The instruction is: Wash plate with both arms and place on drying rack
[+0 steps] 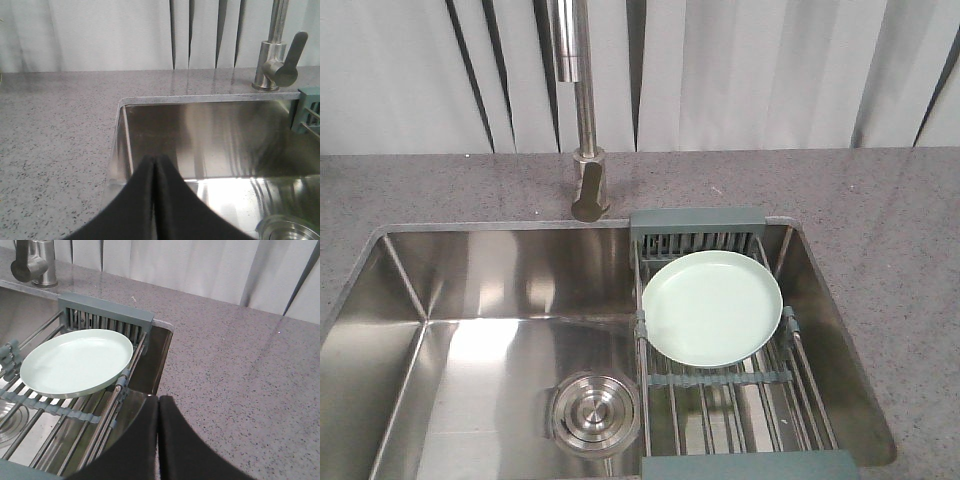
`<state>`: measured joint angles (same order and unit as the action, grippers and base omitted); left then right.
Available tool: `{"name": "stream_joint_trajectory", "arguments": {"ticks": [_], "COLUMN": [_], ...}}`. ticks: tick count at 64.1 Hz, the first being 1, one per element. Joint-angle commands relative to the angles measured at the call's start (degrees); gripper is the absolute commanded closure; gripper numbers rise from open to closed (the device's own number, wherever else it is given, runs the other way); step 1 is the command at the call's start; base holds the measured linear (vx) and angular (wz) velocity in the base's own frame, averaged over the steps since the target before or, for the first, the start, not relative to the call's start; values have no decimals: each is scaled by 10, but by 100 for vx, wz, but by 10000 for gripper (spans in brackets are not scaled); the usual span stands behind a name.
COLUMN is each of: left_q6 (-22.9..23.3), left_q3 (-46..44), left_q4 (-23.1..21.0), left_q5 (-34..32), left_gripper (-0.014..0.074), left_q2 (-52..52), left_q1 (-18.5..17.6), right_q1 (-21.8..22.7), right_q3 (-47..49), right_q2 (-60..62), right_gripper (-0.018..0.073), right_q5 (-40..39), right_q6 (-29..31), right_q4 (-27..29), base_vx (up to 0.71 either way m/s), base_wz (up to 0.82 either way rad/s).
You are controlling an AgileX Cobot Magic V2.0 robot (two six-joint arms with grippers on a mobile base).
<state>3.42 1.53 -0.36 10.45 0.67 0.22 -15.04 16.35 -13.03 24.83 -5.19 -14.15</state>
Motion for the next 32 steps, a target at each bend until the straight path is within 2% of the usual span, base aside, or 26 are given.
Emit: {"name": "stream_joint_trajectory", "arguments": {"ticks": [1, 32], "left_q6": [-1, -1], "left_q3": [10, 9], "left_q4": [-5, -5], "left_q5": [-38, -42], "left_gripper": [602, 602], "left_q2": [9, 9], "left_q1": [-2, -2], "right_q1": [1, 1], "right_q3": [15, 15], "right_q2": [-5, -5], "right_gripper": [568, 568], "right_q5": [-43, -43], "right_q6": [2, 2], "right_q4": [-8, -8], "base_vx": [0, 0], "base_wz": [0, 0]}}
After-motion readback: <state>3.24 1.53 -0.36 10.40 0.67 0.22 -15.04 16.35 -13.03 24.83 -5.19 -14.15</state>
